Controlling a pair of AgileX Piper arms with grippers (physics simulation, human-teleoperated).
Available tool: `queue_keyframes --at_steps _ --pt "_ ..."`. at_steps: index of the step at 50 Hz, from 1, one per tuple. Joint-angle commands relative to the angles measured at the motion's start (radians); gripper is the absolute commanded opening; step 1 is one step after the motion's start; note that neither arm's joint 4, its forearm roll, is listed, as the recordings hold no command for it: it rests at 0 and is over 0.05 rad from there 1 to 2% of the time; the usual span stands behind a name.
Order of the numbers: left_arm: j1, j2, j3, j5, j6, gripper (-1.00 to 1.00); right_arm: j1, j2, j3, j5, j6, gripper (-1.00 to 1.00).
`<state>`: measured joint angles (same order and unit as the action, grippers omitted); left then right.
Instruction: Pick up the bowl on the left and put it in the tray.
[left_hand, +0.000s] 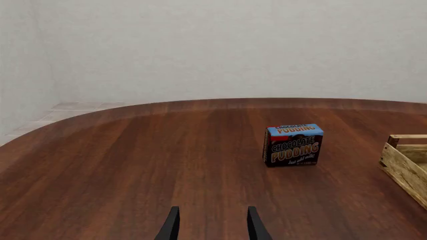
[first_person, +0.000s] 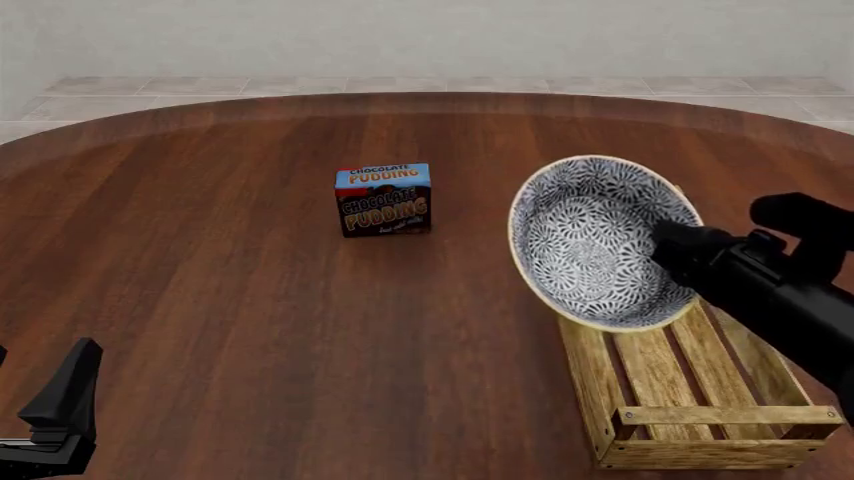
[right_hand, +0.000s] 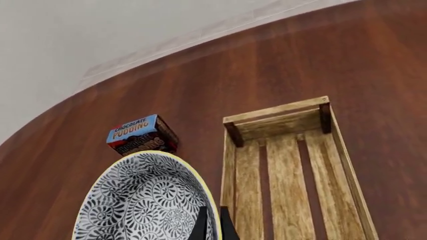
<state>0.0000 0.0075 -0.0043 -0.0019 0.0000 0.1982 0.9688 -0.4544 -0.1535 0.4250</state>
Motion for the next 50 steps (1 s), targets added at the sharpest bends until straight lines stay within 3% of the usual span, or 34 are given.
queue_keyframes --at_steps 1,50 --pt "0.0 0.0 0.0 0.0 0.0 1.0 -0.026 0.008 0.007 -0.022 0.02 -1.0" --pt "0.0 0.0 0.0 0.0 0.0 1.0 -0.148 0.026 0.051 -0.075 0.063 -1.0"
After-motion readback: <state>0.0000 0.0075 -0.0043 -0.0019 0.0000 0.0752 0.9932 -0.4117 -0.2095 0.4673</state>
